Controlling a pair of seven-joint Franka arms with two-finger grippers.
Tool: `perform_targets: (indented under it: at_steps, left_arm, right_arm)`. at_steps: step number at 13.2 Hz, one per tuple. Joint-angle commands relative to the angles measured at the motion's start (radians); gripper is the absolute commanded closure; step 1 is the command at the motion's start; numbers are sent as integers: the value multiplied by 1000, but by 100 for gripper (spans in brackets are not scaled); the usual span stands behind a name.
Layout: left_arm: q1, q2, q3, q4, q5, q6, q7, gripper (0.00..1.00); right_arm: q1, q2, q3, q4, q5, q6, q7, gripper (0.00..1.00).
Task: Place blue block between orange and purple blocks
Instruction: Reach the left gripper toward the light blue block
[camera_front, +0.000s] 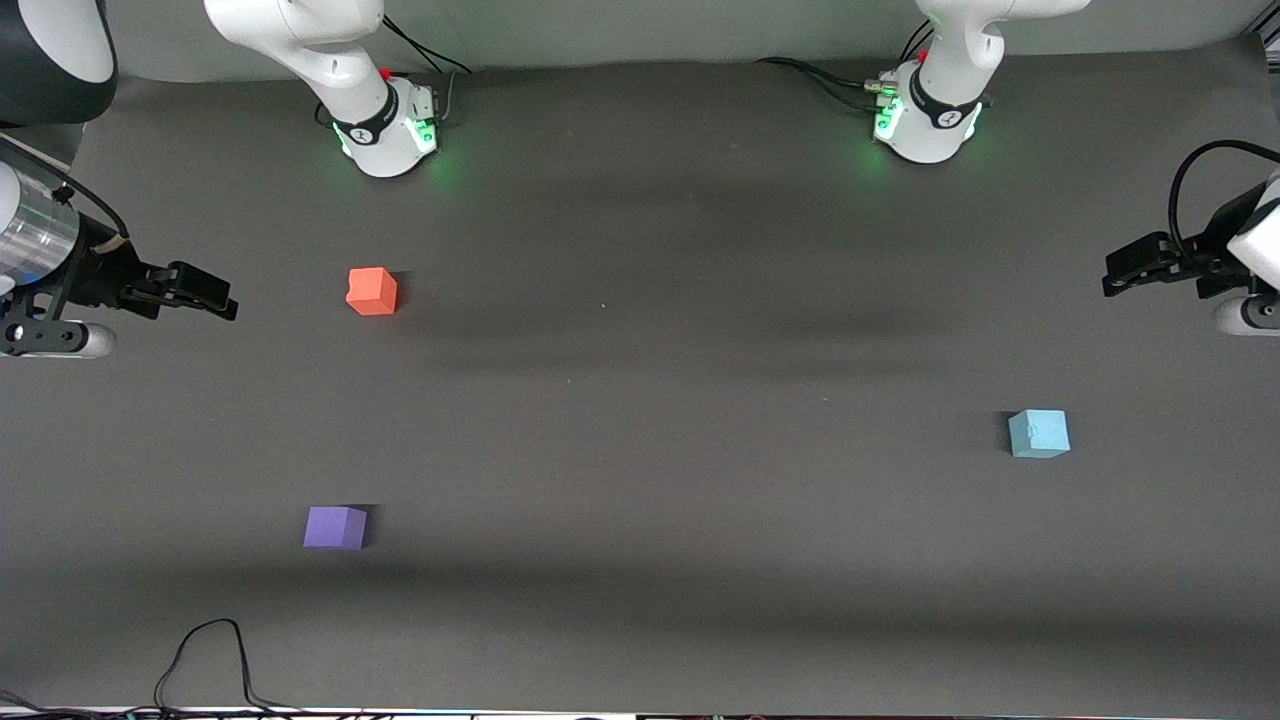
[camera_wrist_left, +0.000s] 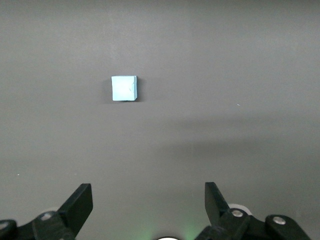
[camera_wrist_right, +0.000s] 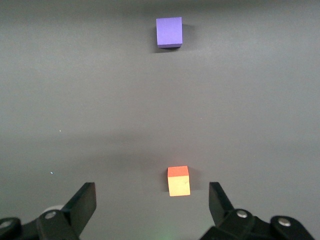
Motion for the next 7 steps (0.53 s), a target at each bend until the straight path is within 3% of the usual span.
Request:
perform_targets:
  at_steps: [1,7]
  left_arm:
    - [-25,-26,21,-23,-12,2,-17,0]
    - [0,-9,27,-30,3,7,19,0]
  right_arm:
    - [10,-22,-5,-24,2,5,-19,0]
    - [12,-22,-4,-24,2,3,-19,0]
